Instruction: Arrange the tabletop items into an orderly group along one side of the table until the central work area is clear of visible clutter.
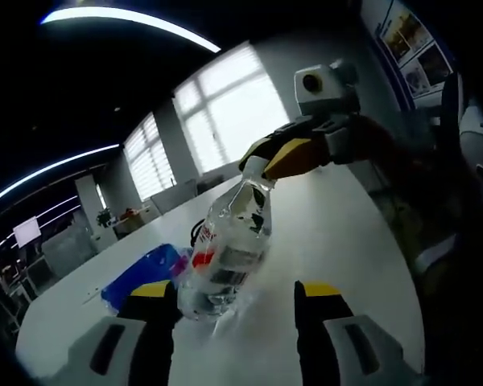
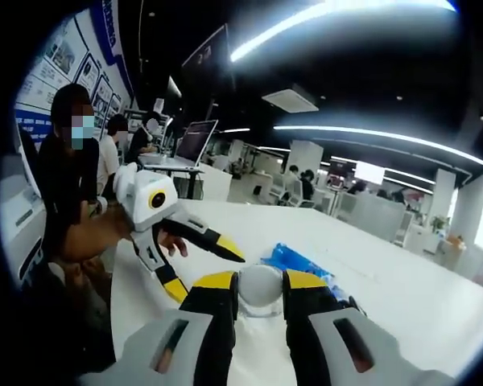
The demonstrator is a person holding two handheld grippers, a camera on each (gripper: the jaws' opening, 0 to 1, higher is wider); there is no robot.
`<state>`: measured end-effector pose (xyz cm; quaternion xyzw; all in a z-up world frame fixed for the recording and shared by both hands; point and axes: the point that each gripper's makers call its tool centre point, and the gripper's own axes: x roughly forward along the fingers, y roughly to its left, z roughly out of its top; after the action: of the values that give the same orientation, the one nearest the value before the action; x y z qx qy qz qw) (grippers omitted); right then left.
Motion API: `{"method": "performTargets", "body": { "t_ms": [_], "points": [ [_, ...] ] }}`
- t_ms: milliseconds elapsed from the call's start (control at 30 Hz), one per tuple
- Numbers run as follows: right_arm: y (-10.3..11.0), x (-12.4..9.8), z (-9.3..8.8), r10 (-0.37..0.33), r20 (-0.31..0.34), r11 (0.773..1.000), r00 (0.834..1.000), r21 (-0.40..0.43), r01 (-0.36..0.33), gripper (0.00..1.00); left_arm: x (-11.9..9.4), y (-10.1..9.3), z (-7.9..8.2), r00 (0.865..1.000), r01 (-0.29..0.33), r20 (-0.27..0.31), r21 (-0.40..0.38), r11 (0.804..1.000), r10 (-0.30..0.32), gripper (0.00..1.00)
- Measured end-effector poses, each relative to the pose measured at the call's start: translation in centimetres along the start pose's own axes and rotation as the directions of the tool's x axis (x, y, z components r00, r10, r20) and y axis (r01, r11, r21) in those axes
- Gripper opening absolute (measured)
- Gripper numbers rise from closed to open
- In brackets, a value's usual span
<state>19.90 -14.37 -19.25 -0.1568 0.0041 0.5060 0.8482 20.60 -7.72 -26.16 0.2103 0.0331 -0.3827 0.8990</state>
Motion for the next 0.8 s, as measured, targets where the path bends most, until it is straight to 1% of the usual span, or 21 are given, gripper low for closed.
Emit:
{"method": "performTargets", "body": {
  "t_ms": [200, 367, 500, 633, 800],
  "points": [
    [-0.1, 0.3, 0.3, 0.001, 0.0, 1.0, 1.0, -0.001, -0.001, 0.19, 0.4, 0.1, 0.1, 1.0, -0.001, 0.004, -0.004, 1.0, 0.001, 0.58],
    [0.0, 0.5, 0.5, 0.001, -0.004, 1.0, 1.0, -0.005, -0.001, 0.19, 0.9, 0.0, -0.1, 1.0, -0.001, -0.006, -0.013, 1.0, 0.001, 0.59],
    [-0.2, 0.8, 0.7, 0.0, -0.002, 1.0, 1.0, -0.004, 0.0, 0.19, 1.1, 0.1, 0.0, 1.0, -0.007, 0.002, -0.018, 1.0, 0.007, 0.58],
    [-0.2, 1.0, 1.0, -0.003, 0.003, 1.0, 1.0, -0.003, 0.003, 0.19, 1.3, 0.6, 0.4, 0.999, -0.031, 0.01, -0.023, 0.999, 0.031, 0.59],
    [-0.2, 1.5, 1.4, -0.002, 0.009, 1.0, 1.0, -0.005, 0.002, 0.19, 1.6, 0.9, 1.2, 0.999, -0.042, 0.031, -0.02, 0.999, 0.043, 0.58]
  ]
}}
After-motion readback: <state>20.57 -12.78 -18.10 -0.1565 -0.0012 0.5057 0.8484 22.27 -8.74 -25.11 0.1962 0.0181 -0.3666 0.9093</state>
